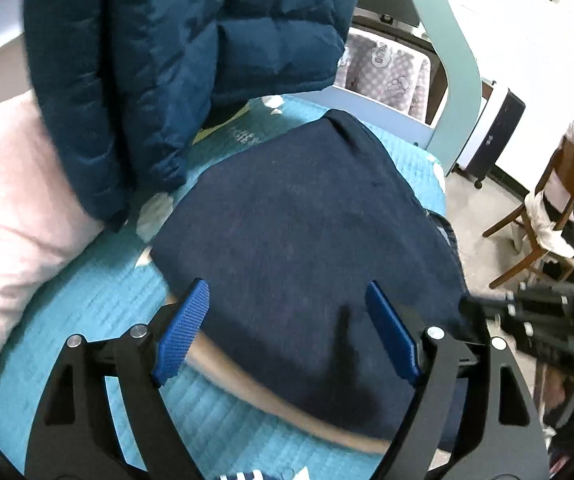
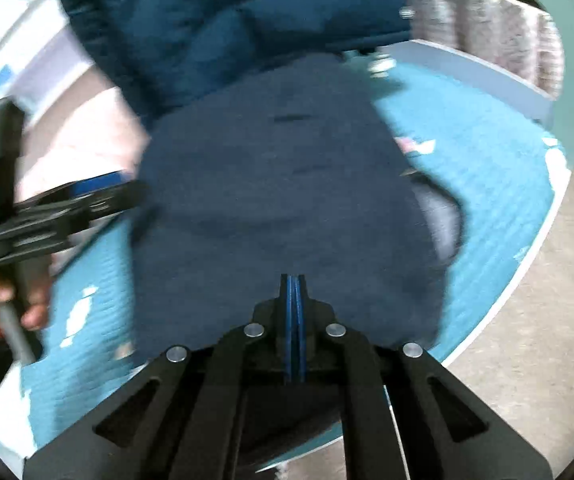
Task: Fold large clothes
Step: 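Lower the bundle onto the beige folded clothes and open both tools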
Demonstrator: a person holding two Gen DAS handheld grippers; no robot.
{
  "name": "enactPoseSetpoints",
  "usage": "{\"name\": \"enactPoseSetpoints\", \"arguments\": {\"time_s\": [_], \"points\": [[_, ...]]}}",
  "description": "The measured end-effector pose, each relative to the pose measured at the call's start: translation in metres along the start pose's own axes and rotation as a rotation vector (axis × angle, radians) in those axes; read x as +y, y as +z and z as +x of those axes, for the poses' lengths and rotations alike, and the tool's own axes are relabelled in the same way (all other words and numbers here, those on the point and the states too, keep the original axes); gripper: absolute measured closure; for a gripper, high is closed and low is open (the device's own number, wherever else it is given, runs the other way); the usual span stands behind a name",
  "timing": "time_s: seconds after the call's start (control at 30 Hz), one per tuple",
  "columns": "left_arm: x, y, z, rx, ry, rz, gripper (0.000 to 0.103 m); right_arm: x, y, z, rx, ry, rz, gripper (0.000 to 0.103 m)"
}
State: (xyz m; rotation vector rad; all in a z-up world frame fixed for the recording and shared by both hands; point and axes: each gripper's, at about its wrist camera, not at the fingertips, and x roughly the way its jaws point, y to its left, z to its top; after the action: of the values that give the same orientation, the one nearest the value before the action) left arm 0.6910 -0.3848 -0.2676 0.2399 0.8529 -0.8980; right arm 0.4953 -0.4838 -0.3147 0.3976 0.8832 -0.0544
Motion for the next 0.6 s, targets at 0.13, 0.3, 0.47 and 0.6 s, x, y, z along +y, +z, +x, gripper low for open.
{"name": "enactPoseSetpoints", "arguments": {"time_s": [0.13,0.3,0.47,0.6], "points": [[0.007,-0.012,-0.031,-0.047,-0.036,-0.059,0.021,0.023,-0.012,0.025,0.089,0.002,-0.025,0.099],[0.016,-0.037,-0.052,-0.026,-0.051,-0.134,0.017,0.004,-0.027,0.072,0.17,0.049,0.079,0.103],[0.025,-0.067,-0.072,-0.021,-0.026,-0.192,0.017,0.008,-0.02,0.062,0.134,0.006,0.056,0.101],[0.027,-0.096,-0.094,-0.019,-0.026,-0.263,0.014,0.022,-0.022,0.031,0.06,-0.054,0.067,0.089]]}}
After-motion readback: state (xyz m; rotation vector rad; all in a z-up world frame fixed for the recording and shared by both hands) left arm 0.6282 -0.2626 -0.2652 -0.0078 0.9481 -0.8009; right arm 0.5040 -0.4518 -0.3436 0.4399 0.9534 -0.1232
